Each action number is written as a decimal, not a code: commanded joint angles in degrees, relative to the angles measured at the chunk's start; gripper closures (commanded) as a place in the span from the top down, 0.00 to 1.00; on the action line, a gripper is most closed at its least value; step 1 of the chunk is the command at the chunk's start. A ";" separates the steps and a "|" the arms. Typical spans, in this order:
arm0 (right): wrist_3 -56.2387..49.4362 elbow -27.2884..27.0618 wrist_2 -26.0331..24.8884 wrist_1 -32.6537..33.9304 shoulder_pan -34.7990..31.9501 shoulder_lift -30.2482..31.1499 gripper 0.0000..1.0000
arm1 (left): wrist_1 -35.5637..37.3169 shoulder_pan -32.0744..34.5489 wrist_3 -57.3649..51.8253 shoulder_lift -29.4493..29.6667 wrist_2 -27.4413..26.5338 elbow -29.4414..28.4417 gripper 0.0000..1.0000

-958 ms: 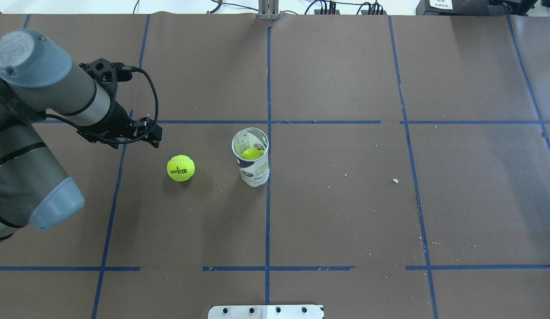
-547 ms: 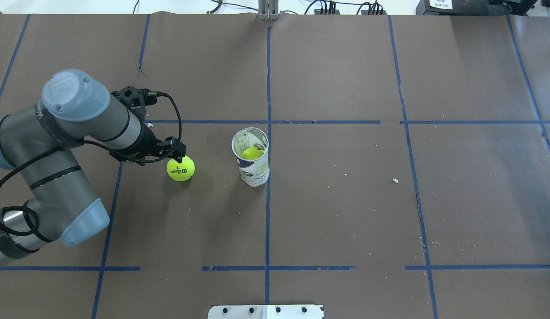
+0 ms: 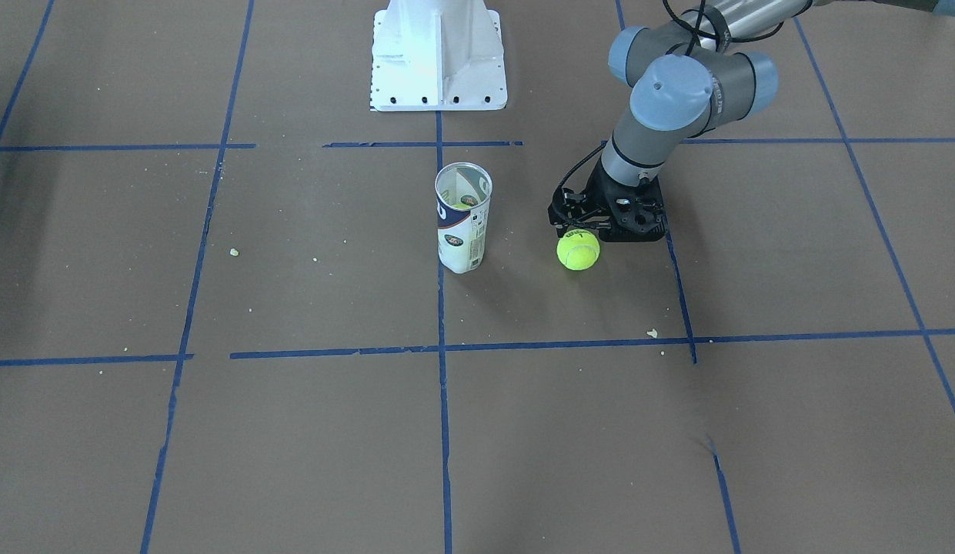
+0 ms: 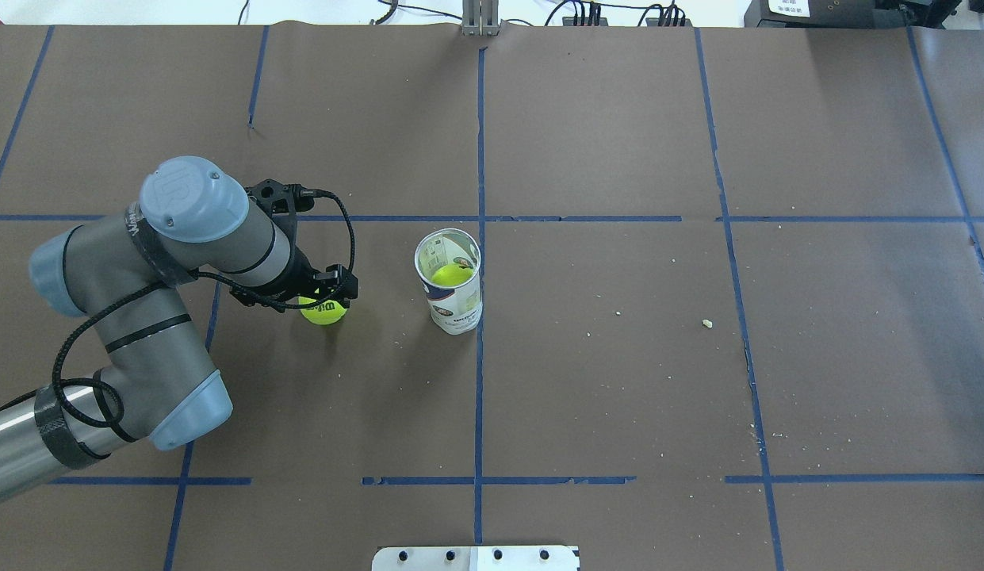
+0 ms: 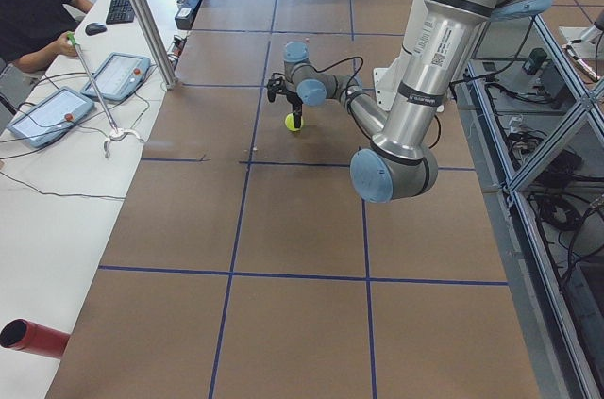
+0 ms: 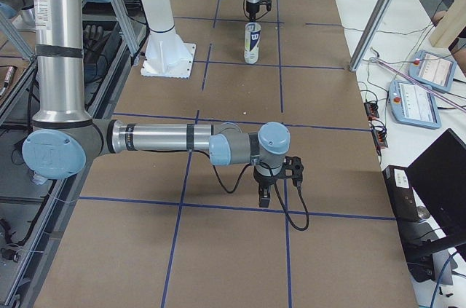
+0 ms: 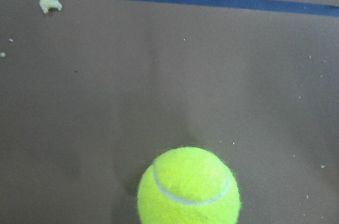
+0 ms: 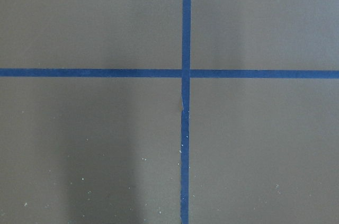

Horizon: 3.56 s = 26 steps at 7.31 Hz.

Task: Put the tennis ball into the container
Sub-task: 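Close the left gripper around the tennis ball, then lift the tennis ball with the left gripper and carry it toward the clear tube, then lower the ball onto the clear tube's opening and open the left gripper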

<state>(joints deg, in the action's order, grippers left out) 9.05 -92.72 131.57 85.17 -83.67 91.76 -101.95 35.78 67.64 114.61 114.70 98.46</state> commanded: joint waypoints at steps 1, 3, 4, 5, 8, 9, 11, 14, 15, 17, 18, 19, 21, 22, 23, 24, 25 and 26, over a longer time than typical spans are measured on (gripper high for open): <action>0.00 0.00 0.00 0.00 0.00 0.00 1.00 | -3.57 -0.18 0.04 0.18 -1.41 -2.73 1.00; 0.00 0.00 0.00 0.00 0.09 0.00 1.00 | -4.74 -0.18 0.04 0.18 -1.41 -3.53 1.00; 0.00 0.00 0.00 0.00 0.00 0.00 1.00 | -4.75 -0.18 0.04 0.18 -1.41 -3.45 1.00; 0.00 0.00 0.00 0.00 0.00 0.00 1.00 | -4.75 -0.27 0.12 0.61 -1.41 -3.45 1.00; 0.00 0.00 0.00 0.00 0.09 0.00 1.00 | -4.75 -0.44 0.21 0.71 -1.41 -3.53 1.00; 0.00 0.00 0.00 0.00 0.00 0.00 1.00 | -4.75 -0.44 0.30 0.62 -1.41 -3.45 0.74; 0.00 0.00 0.00 0.00 0.00 0.00 1.00 | -4.14 -0.10 0.04 0.44 -1.58 -2.49 0.03; 0.00 0.00 0.00 0.00 0.00 0.00 1.00 | 18.09 4.99 -7.20 2.71 -0.97 13.19 0.00; 0.00 0.00 0.00 0.00 0.00 0.00 1.00 | 26.72 8.75 -8.56 6.21 -0.97 16.82 0.00; 0.00 0.00 0.00 0.00 0.00 0.00 1.00 | 42.47 13.43 -10.06 15.34 2.17 21.06 0.00; 0.00 0.00 0.00 0.00 0.00 0.00 1.00 | 46.80 13.96 -10.07 19.56 3.50 21.16 0.00; 0.00 0.00 0.00 0.00 0.00 0.00 1.00 | 47.89 13.97 -9.20 22.04 5.95 20.21 0.00; 0.00 0.00 0.00 0.00 0.00 0.00 1.00 | 47.38 11.79 -0.63 28.44 9.58 14.43 0.00; 0.00 0.00 0.00 0.00 0.00 0.00 1.00 | 47.11 7.94 2.47 30.22 9.23 13.09 0.00; 0.00 0.00 0.00 0.00 0.00 0.00 1.00 | 43.63 5.90 4.32 31.89 9.14 8.64 0.00; 0.00 0.00 0.00 0.00 0.00 0.00 1.00 | 38.90 4.84 5.82 31.91 8.88 5.11 0.00; 0.00 0.00 0.00 0.00 0.00 0.00 1.00 | 37.28 4.48 5.92 31.91 8.88 3.51 0.00; 0.00 0.00 0.00 0.00 0.00 0.00 1.00 | 35.53 4.39 5.84 31.73 8.88 2.37 0.00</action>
<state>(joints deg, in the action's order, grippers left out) 9.05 -92.72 131.57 85.17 -83.67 91.76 -63.93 40.60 73.22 146.37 123.61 102.79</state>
